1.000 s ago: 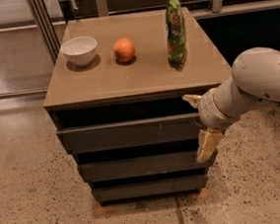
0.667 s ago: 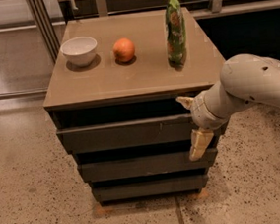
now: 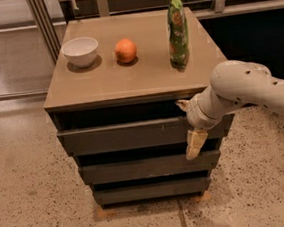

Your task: Open top drawer

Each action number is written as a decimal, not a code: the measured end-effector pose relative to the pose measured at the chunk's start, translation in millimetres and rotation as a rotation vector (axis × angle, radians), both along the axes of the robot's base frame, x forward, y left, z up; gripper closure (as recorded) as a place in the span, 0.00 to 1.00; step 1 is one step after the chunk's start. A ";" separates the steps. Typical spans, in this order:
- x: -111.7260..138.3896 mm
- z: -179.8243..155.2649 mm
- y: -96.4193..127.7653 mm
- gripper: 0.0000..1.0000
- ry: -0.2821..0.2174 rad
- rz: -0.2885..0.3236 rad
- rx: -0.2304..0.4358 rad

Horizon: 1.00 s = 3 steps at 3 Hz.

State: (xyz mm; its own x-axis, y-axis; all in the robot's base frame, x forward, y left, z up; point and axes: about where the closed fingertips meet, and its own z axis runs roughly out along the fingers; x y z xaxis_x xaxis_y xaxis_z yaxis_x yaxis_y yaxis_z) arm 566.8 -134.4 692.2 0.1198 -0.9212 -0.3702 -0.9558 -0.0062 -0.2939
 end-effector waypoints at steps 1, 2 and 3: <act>13.5 -15.3 0.5 0.00 0.020 -0.005 -0.009; 25.1 -30.1 1.6 0.00 0.049 -0.010 -0.020; 31.7 -56.8 0.0 0.00 0.113 -0.030 -0.029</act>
Offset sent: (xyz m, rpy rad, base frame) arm 0.0404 0.0009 -0.0455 -0.0336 0.0792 -0.0205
